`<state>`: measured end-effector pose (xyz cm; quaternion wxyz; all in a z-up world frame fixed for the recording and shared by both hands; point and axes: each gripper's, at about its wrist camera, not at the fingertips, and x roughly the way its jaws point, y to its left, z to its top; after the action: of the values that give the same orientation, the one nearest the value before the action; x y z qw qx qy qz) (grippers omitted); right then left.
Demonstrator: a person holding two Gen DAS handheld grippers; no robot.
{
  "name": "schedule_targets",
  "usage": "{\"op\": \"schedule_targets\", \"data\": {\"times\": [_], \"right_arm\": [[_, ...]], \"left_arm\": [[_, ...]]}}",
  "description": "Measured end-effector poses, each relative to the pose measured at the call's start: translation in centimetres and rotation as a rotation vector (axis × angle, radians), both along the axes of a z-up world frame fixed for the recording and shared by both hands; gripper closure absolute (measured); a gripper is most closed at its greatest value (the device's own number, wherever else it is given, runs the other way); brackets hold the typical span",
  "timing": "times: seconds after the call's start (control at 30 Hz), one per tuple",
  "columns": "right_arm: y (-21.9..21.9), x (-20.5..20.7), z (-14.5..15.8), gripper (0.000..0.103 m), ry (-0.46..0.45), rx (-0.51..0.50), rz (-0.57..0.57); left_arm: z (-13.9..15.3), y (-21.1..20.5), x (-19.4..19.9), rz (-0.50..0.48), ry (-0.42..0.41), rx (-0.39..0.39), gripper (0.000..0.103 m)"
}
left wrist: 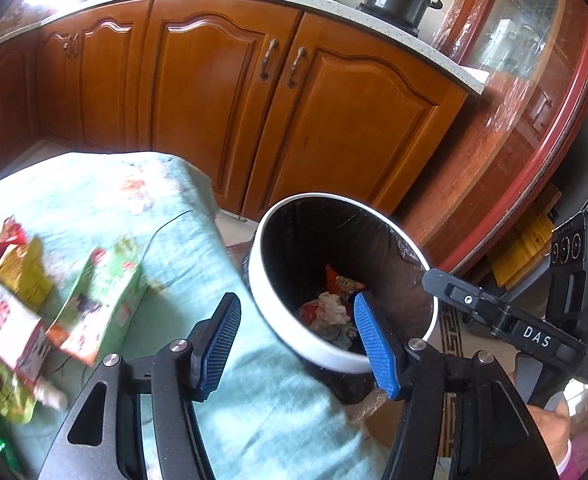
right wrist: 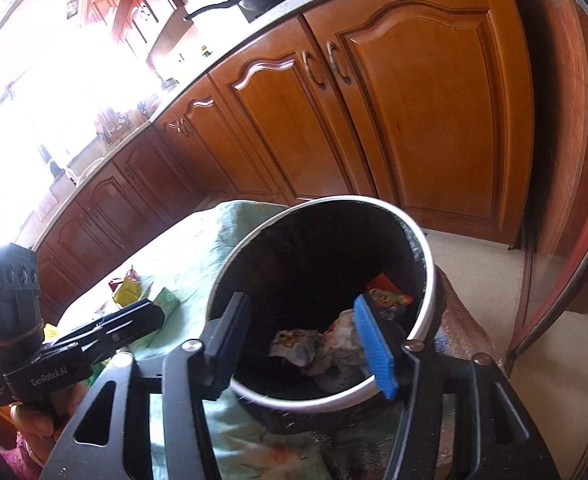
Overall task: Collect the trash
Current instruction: 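Grasp the green crushed can with the left tool while the right tool grasps the green milk carton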
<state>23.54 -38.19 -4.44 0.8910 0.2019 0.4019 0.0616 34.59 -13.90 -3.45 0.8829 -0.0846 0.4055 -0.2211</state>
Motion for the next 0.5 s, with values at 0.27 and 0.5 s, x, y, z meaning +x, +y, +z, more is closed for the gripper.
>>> {"op": "schedule_targets", "data": {"times": [0.27, 0.5], "right_arm": [[4.5, -2.1, 0.0, 0.025, -0.016, 0.059, 0.048], [9.0, -2.6, -1.0, 0.009, 0.002, 0.106, 0.114]], "left_arm": [[0.0, 5.5, -5.6, 0.066, 0.0, -0.002, 0.044], [0.6, 11.5, -10.7, 0.173, -0.014, -0.008, 0.041]]}}
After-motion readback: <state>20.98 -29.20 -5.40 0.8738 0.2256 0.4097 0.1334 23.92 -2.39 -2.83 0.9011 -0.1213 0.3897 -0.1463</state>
